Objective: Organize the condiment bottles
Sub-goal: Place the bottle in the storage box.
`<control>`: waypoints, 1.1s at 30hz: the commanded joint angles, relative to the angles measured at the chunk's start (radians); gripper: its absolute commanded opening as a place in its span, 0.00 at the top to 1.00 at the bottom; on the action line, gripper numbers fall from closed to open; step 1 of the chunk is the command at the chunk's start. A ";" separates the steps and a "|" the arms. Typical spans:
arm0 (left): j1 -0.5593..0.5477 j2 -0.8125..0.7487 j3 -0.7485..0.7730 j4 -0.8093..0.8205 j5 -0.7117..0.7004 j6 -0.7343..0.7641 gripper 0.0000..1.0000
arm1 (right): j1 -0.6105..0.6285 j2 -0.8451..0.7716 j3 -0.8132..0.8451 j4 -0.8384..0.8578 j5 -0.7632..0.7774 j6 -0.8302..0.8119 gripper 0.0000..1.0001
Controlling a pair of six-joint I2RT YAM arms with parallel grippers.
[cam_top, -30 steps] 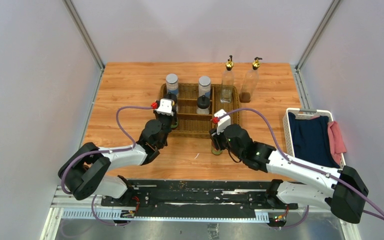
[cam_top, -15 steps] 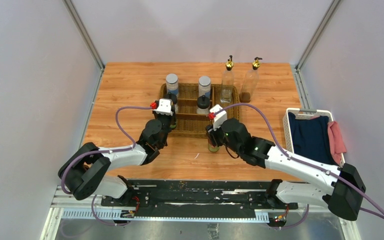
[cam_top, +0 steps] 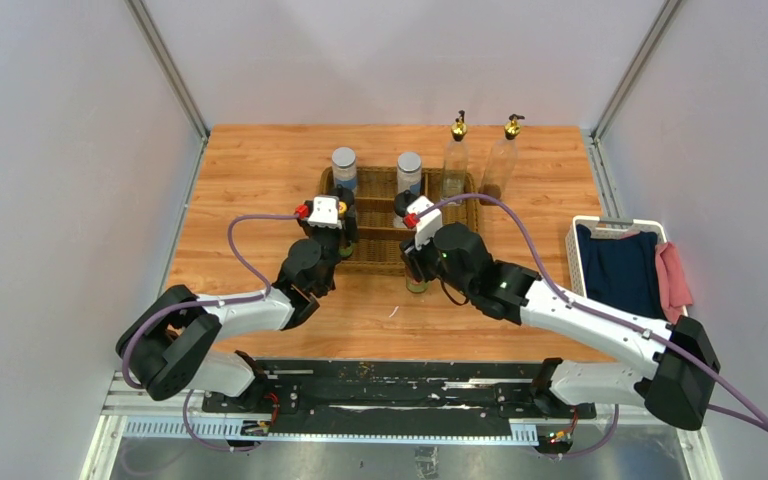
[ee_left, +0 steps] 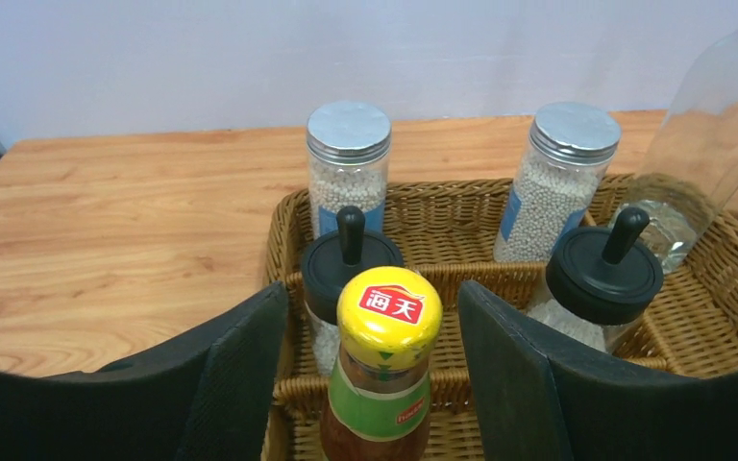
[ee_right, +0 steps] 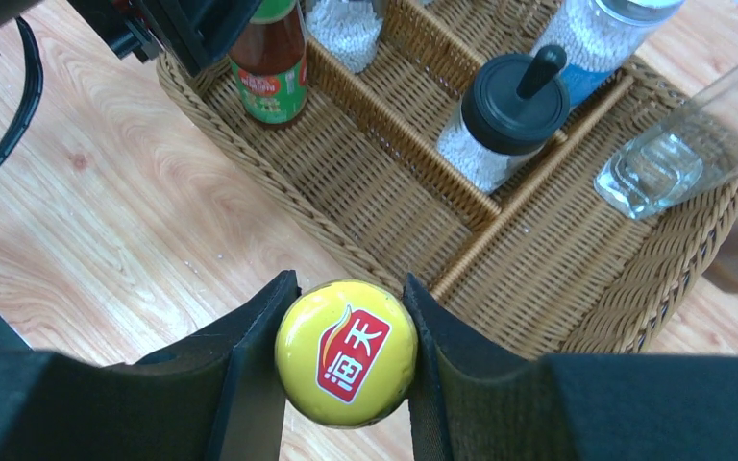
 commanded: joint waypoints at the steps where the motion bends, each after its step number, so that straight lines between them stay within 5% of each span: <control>1: 0.006 -0.006 0.013 0.050 -0.036 0.000 0.27 | -0.011 0.011 0.095 0.079 -0.003 -0.054 1.00; 33: 0.006 -0.093 0.040 0.039 -0.078 0.041 0.15 | -0.149 0.202 0.267 0.182 -0.148 -0.072 1.00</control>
